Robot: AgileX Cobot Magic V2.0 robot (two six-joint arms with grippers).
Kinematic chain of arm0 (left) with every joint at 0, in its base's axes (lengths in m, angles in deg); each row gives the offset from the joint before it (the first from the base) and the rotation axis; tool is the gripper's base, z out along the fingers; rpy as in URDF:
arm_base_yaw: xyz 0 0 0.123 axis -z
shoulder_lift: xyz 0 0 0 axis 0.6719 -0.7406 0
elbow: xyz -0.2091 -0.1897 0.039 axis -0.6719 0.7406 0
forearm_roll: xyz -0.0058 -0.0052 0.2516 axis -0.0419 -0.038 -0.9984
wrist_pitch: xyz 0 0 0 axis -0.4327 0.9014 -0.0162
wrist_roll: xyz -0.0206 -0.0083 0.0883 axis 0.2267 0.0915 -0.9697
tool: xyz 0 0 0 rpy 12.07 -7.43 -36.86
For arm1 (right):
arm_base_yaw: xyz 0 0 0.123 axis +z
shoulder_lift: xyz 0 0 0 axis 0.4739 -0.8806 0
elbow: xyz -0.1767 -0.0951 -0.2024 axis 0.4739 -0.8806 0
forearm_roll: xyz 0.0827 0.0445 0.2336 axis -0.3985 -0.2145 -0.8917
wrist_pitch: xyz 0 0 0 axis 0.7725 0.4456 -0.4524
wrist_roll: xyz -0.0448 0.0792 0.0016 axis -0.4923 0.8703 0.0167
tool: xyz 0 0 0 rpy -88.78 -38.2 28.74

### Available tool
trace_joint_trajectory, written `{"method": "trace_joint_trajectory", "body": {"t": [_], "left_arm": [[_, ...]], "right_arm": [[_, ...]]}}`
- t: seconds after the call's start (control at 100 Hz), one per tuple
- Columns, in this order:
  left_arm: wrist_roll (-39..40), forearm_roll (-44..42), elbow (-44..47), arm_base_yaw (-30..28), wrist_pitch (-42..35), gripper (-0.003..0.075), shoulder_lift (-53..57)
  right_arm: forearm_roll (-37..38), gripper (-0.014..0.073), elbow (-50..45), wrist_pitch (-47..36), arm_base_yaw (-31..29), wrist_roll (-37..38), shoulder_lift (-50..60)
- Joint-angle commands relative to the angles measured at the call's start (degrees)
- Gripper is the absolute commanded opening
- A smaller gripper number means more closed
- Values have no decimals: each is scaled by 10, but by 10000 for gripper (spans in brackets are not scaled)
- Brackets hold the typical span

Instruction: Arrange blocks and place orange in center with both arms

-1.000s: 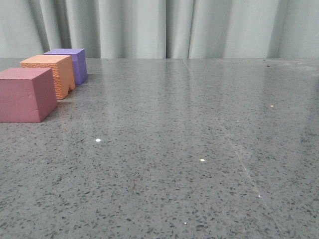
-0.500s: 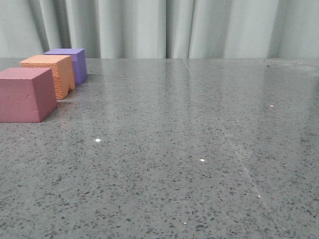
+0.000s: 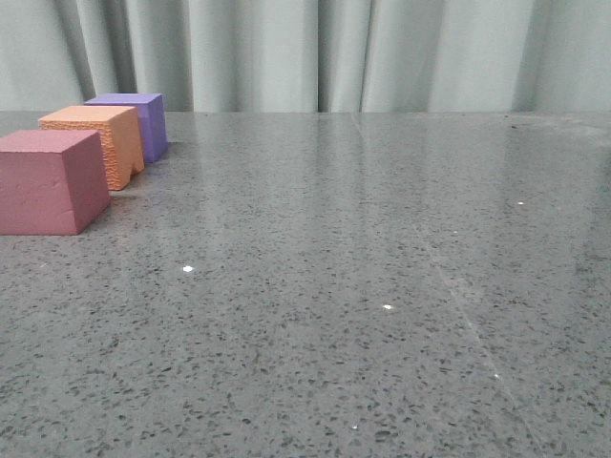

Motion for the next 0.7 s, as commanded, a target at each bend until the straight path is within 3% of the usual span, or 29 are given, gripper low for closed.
{"method": "trace_joint_trajectory", "body": {"t": [0.0, 0.3, 0.5, 0.69], "left_arm": [[-13, -2, -5, 0, -57, -19, 11], [-244, 223, 106, -104, -174, -19, 116], [-246, 249, 212, -178, -236, -19, 206], [-246, 252, 293, -214, -251, -19, 287]], "right_arm": [[-1, -67, 8, -48, -4, -5, 13], [-1, -67, 8, -48, -4, -5, 13], [-1, -67, 8, -48, -4, -5, 13], [-1, -67, 8, -48, -4, -5, 13]]}}
